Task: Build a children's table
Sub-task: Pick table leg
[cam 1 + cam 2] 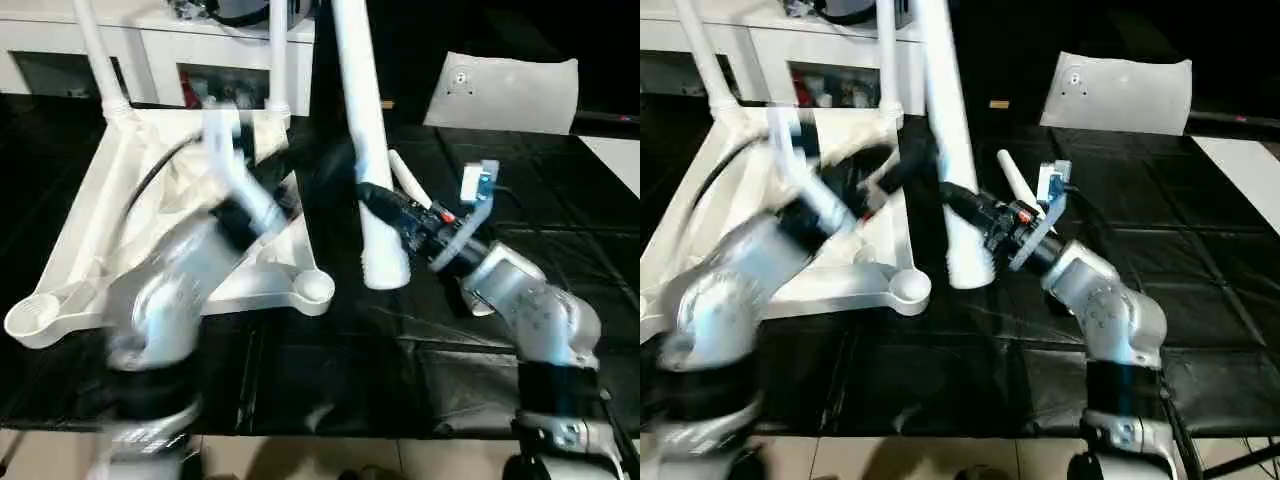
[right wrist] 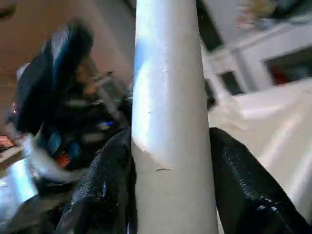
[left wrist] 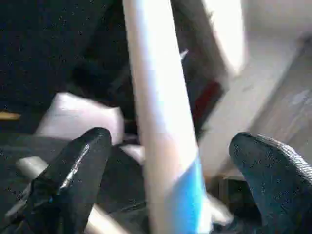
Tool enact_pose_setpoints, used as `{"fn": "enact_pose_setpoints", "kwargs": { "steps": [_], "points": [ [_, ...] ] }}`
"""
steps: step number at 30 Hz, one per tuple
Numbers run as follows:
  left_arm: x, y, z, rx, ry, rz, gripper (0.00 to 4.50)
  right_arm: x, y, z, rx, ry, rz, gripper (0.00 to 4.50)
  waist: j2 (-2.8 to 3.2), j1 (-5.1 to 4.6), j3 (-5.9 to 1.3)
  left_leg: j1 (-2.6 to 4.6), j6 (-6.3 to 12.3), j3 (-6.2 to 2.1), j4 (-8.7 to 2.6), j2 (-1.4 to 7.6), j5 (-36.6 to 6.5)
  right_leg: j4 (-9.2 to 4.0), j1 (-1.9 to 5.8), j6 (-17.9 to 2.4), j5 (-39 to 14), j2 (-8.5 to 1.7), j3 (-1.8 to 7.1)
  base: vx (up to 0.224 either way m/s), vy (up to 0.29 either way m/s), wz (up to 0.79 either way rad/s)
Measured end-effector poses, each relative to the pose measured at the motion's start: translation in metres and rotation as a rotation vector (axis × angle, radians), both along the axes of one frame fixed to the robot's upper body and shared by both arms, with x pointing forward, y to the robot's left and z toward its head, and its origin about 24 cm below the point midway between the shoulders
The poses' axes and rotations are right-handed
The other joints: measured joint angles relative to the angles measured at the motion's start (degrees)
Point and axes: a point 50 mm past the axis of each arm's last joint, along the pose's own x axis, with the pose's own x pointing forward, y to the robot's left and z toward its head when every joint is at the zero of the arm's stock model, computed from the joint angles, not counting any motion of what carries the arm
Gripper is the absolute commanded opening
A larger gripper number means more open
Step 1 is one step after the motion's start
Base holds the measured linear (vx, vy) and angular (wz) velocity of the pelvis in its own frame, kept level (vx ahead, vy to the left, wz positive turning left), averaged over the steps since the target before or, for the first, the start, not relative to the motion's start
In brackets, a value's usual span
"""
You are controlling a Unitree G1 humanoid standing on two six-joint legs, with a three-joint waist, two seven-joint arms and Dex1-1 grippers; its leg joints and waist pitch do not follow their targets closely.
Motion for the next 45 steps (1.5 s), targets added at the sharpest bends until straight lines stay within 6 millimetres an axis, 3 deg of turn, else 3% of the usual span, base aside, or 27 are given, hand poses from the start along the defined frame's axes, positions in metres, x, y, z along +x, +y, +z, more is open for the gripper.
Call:
{"fn": "enact_pose_setpoints", "kwargs": {
  "steps": [6, 16, 23, 33, 45],
  "points": [
    [-0.003, -0.003, -0.001, -0.057, 0.039, -0.055, 4.50, -0.005, 0.004, 0.000, 0.000, -0.014, 0.039, 1.86, 0.00, 0.41, 0.00, -0.13, 0.01, -0.05, -0.03, 0.04, 0.0, -0.16, -0.01, 0.0, 0.0, 0.01, -0.11, 0.000, 0.000, 0.00],
    [-0.003, -0.002, -0.008, -0.025, 0.062, -0.006, 3.54, -0.008, 0.020, -0.003, -0.172, -0.080, 0.023, 1.86, -0.07, 1.03, 0.03, -0.18, 0.06, -0.06, -0.09, 0.06, 0.0, -0.24, -0.02, 0.1, 0.0, 0.01, -0.15, 0.000, 0.000, 0.00],
    [0.004, -0.003, -0.010, 0.019, 0.071, 0.143, 3.03, -0.002, 0.027, -0.004, -0.326, -0.182, -0.110, 1.86, -0.34, 1.02, 0.18, -0.20, 0.04, -0.06, -0.09, 0.06, 0.0, -0.25, -0.03, 0.1, 0.0, 0.00, -0.15, 0.000, 0.000, 0.00],
    [0.008, -0.011, -0.015, 0.065, 0.110, 0.254, 3.00, -0.001, 0.046, -0.001, -0.397, -0.296, -0.207, 1.86, -0.35, 0.96, 0.19, -0.24, 0.05, -0.06, -0.13, 0.06, 0.0, -0.26, -0.07, 0.2, -0.1, 0.01, -0.14, 0.000, 0.000, 0.00],
    [0.015, -0.009, -0.012, 0.074, 0.126, 0.347, 3.00, 0.001, 0.051, 0.001, -0.437, -0.358, -0.288, 1.86, -0.35, 0.91, 0.19, -0.23, 0.04, -0.06, -0.13, 0.06, 0.0, -0.25, -0.06, 0.2, -0.1, 0.01, -0.13, 0.000, 0.000, 0.00]
  ]
}}
